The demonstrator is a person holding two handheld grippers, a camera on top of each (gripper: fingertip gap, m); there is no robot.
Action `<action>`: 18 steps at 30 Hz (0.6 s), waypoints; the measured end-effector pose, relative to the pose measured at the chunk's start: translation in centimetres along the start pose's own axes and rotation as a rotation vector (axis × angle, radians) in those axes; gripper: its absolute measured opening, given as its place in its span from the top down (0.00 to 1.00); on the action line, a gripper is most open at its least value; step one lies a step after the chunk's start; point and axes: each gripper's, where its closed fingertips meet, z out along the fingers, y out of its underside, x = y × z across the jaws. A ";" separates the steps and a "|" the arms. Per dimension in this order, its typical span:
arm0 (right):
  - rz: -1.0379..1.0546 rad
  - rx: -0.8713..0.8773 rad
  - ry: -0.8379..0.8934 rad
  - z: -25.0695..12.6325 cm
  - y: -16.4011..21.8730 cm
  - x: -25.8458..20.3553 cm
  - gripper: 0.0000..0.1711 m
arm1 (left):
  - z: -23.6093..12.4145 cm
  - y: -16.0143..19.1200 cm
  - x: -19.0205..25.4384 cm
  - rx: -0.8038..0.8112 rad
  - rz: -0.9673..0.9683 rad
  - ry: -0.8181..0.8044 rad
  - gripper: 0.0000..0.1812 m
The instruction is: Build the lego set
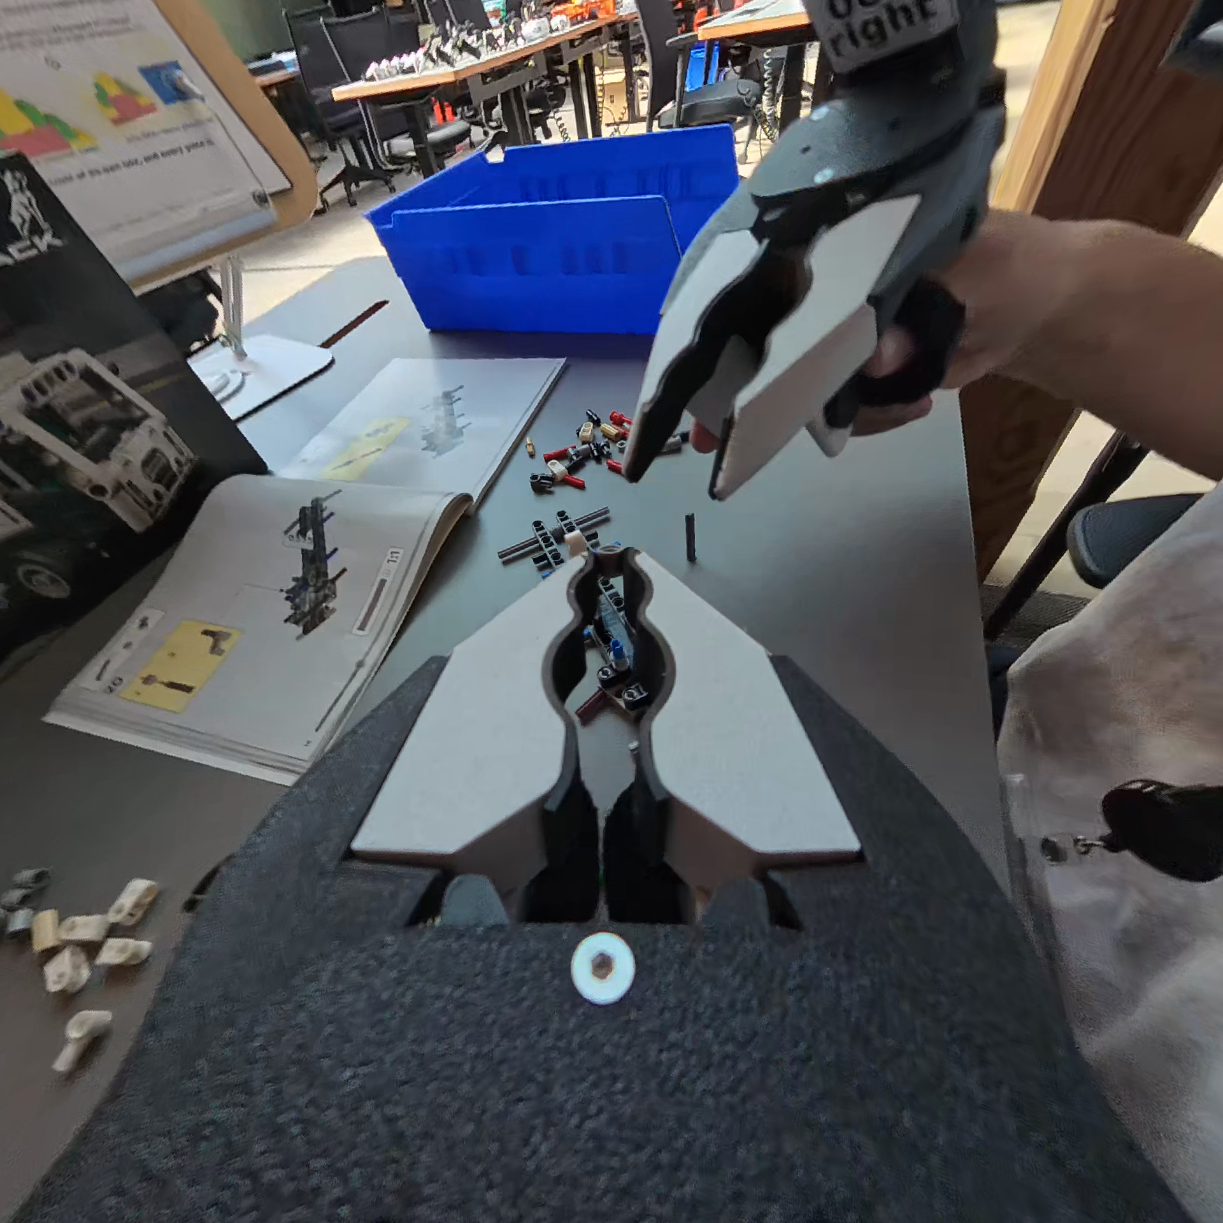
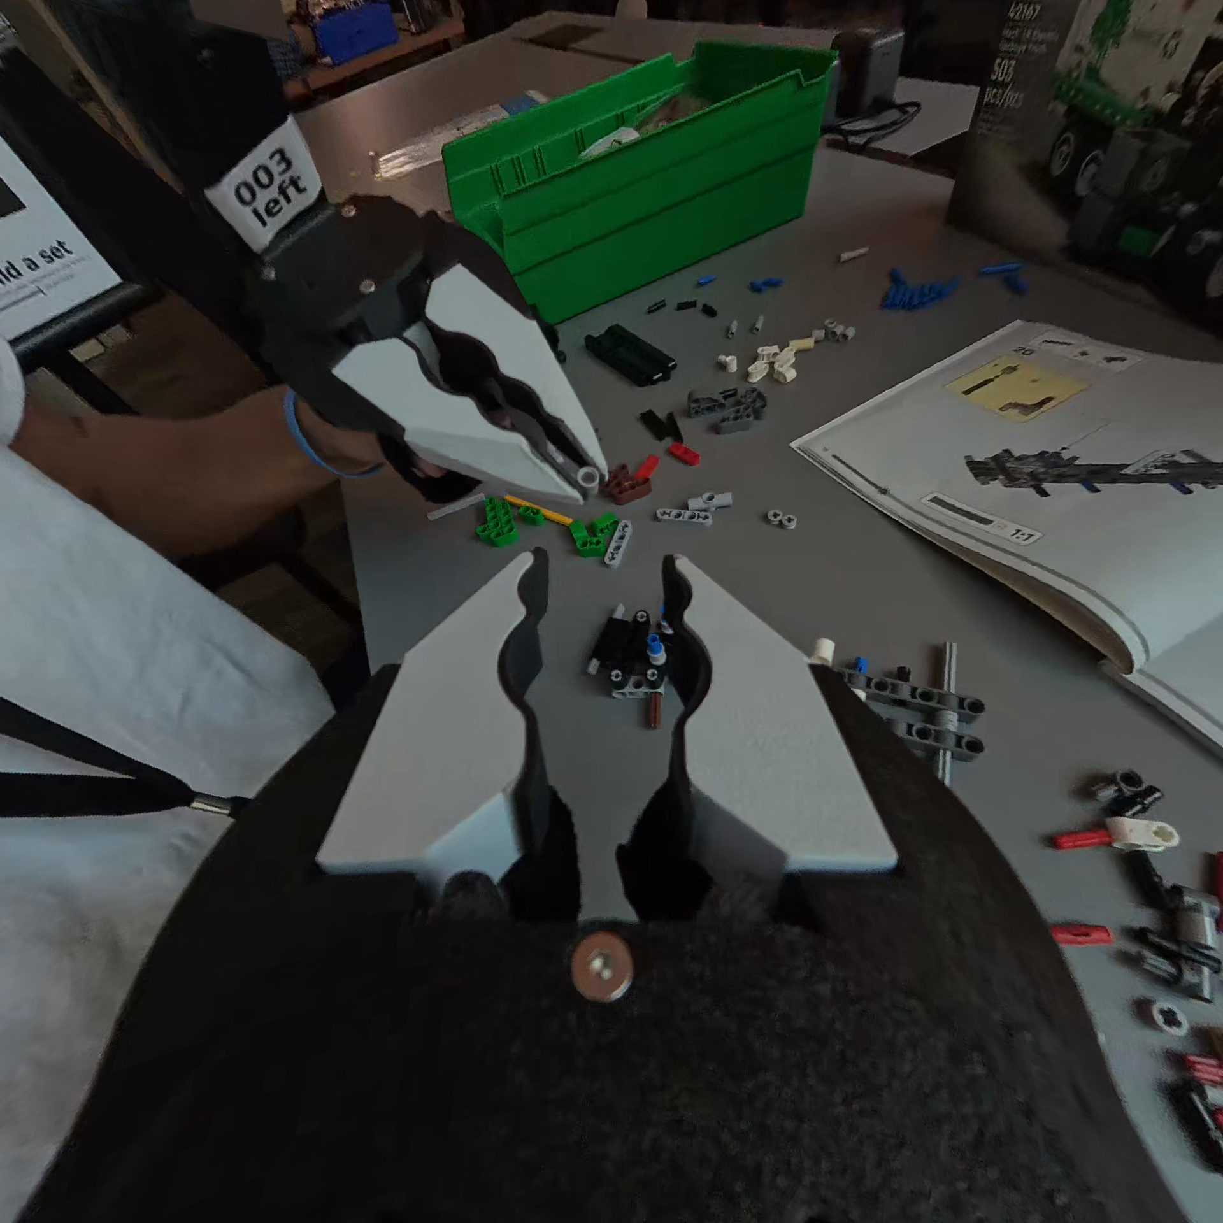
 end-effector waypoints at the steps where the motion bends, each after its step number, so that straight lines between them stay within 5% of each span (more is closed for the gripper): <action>1: 0.028 0.012 -0.012 0.1 -0.6 0.0 0.83 | -0.1 0.0 0.0 -0.001 0.061 -0.005 0.97; 8: 0.183 -0.006 -0.100 0.8 -2.3 0.3 0.84 | -0.4 0.0 -1.2 -0.051 0.464 -0.079 0.97; 18: 0.133 0.035 0.186 2.4 -2.1 1.3 0.88 | -0.5 -0.3 -3.7 0.015 0.638 -0.300 0.97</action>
